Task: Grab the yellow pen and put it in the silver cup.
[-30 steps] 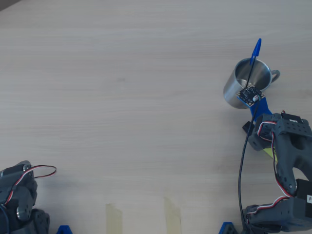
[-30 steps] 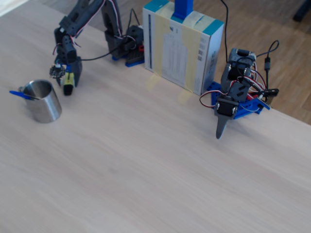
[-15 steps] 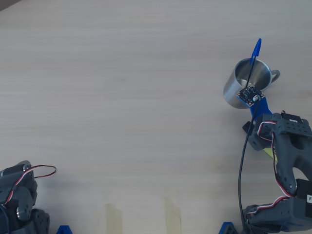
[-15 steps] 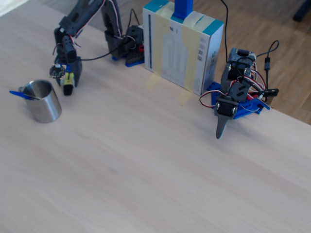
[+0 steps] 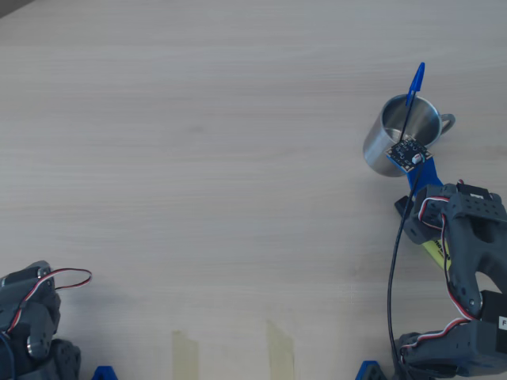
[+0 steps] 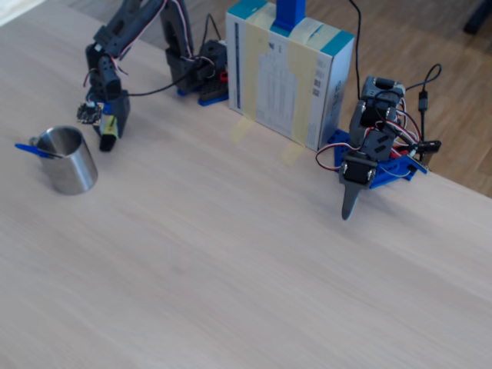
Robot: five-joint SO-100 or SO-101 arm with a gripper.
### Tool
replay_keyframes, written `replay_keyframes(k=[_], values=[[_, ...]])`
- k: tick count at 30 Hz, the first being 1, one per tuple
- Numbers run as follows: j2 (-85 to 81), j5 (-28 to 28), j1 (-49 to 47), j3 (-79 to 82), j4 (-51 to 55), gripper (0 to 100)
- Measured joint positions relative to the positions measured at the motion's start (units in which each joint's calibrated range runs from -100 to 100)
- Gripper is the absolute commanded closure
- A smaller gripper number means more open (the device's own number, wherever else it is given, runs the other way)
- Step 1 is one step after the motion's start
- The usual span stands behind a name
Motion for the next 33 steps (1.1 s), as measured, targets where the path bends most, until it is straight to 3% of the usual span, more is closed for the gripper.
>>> replay_keyframes(k=[33], values=[[-1.33,-0.05,0.00,1.35,-0.34,86]])
